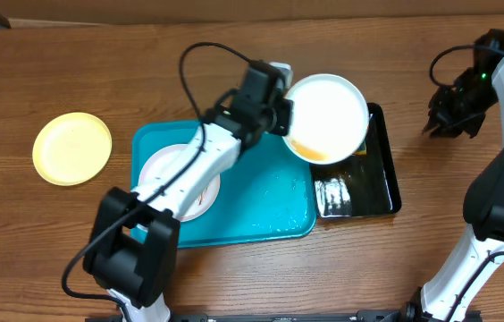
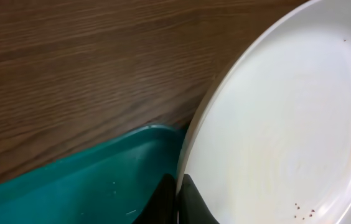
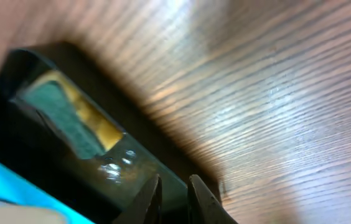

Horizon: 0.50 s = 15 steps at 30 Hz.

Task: Clean dirty plates on tray and stack at the side
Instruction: 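Lift the scrubbed white plate by its rim with the left gripper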

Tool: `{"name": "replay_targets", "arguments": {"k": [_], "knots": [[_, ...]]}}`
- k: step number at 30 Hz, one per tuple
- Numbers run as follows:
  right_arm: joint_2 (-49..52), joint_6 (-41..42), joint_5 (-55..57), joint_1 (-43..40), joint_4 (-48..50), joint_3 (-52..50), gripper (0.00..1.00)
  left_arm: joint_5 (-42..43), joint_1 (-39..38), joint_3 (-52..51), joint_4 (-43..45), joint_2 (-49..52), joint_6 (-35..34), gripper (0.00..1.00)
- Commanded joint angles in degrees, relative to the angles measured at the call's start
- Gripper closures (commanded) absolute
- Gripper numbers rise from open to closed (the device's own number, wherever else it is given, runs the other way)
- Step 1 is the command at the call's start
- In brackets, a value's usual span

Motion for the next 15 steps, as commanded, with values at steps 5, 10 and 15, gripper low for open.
{"name": "replay_targets", "arguments": {"k": [5, 10, 15], "knots": [[-1.38, -2.56, -1.05, 0.31, -0.39, 2.27, 0.83, -19.71, -7.78, 2.21, 0.44, -1.86, 5.60, 0.96], [-1.38, -3.37, -1.03, 0.24, -0.17, 2.27, 0.83, -38.82, -14.36, 3.13, 0.48, -1.88, 10.14, 0.96], [-1.38, -3.37, -1.03, 0.24, 0.11, 2.27, 0.82, -56.72, -22.18, 4.94, 1.14, -1.88, 15.04, 0.96]]}}
